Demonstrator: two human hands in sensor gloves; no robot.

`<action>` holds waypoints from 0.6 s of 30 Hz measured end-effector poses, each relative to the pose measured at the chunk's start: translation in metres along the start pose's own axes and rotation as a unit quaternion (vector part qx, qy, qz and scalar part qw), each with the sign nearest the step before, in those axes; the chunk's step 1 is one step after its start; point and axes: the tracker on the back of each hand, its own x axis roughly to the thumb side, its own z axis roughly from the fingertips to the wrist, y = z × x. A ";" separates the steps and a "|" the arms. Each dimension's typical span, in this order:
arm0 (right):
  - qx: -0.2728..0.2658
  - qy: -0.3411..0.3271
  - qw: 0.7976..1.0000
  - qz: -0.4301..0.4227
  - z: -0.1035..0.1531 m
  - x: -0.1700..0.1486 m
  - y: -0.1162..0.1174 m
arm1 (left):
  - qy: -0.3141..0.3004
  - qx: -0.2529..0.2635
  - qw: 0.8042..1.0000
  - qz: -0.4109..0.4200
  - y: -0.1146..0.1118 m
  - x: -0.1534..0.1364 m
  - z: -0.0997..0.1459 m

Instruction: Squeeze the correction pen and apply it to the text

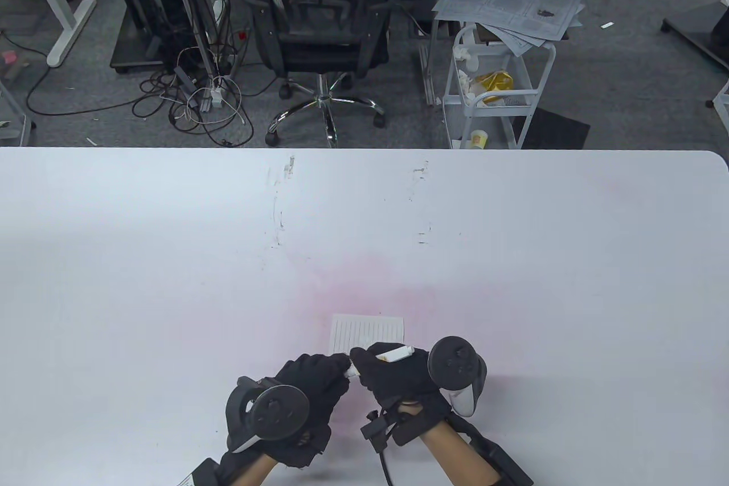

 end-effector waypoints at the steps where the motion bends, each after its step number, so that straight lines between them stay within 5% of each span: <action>1: 0.000 -0.001 1.000 0.010 0.001 0.000 0.001 | -0.002 -0.003 1.000 -0.003 -0.001 -0.001 0.000; 11: 0.018 0.019 0.998 0.059 -0.002 -0.001 -0.006 | 0.010 -0.007 0.999 -0.036 0.003 -0.011 -0.005; 18: 0.013 0.029 0.992 0.123 -0.012 0.006 -0.047 | 0.079 -0.027 0.995 -0.053 0.017 -0.043 -0.008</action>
